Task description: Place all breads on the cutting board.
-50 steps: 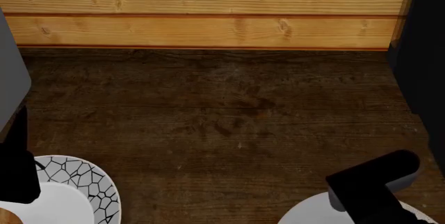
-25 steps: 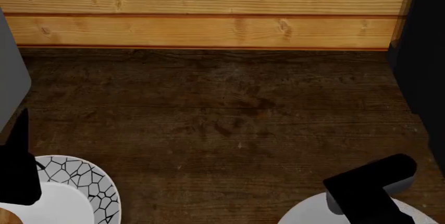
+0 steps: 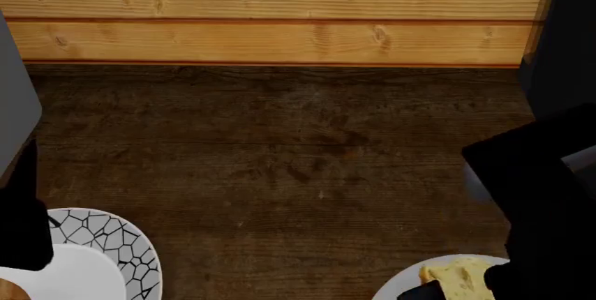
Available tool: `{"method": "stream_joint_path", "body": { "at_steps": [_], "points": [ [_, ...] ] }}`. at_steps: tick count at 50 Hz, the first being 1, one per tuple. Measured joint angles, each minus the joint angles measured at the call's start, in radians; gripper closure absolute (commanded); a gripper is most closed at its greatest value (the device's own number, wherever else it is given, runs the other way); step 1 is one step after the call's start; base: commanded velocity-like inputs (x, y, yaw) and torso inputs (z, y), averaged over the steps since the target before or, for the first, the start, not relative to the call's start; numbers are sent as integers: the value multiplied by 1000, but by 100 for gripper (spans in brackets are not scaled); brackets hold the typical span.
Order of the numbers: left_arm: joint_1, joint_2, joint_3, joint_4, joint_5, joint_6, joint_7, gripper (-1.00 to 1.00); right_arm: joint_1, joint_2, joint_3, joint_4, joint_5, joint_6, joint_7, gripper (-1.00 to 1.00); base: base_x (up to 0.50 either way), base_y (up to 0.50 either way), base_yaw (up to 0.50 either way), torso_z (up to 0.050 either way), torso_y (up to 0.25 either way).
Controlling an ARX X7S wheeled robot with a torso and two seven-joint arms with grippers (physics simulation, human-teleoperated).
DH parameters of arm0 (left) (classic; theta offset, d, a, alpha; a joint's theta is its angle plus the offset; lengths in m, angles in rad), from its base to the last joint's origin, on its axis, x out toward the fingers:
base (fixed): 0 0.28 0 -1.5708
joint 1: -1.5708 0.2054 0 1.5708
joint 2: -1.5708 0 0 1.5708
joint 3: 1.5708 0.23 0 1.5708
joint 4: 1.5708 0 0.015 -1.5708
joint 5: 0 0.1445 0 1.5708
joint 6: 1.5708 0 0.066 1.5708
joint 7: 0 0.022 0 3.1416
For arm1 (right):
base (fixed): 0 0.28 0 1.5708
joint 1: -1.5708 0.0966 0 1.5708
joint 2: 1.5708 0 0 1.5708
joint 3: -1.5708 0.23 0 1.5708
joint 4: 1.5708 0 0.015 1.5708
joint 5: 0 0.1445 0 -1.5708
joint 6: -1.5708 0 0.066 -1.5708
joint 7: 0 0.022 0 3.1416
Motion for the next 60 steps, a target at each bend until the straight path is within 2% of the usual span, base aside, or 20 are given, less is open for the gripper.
{"method": "stream_joint_path", "body": {
  "at_steps": [7,14,34,45,60],
  "points": [
    [-104,-24,60,-46,-136,0,-65,-100,68,7,-13,8,48,8,28,100,0,0,0,0,0],
    [-250,-79,155,-152,-362,15,-129,-100,110,11,-23,22,70,19,40,100,0,0,0,0,0],
    [-548,-232,440,-388,-851,76,-216,-100,162,-5,-44,65,74,49,33,100,0,0,0,0,0],
    [-630,-312,588,-419,-965,91,-214,-100,164,-12,-45,69,62,51,16,100,0,0,0,0,0],
    [-631,-343,717,-405,-1010,100,-197,-100,161,-23,-47,71,43,57,-8,100,0,0,0,0,0]
  ]
}}
